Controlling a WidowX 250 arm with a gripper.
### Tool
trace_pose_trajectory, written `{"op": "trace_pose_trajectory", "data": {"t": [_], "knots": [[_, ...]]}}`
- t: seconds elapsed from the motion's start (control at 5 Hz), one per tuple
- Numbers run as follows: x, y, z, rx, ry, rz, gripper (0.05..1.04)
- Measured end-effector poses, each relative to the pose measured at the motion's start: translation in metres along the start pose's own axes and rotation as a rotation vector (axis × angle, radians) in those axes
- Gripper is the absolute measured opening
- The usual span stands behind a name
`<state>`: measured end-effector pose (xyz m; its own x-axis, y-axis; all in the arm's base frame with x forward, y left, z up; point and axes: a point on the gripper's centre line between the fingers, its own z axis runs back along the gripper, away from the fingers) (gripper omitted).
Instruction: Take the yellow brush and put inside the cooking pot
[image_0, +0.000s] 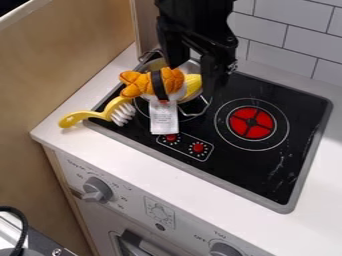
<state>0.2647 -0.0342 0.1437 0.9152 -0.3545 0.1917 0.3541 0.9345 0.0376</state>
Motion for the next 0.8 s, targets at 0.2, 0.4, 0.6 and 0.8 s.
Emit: {"op": "trace_pose_trajectory", "data": {"t": [0.2, 0.4, 0.6, 0.8], "knots": [[-0.003, 0.000, -0.006, -0.011, 0.024, -0.002, 0.999], [-0.015, 0.021, -0.012, -0.025, 0.025, -0.040, 0.999], [-0.028, 0.044, -0.016, -0.048, 0.010, -0.081, 0.999], [-0.037, 0.067, -0.015, -0.027, -0.003, -0.135, 0.999]]}}
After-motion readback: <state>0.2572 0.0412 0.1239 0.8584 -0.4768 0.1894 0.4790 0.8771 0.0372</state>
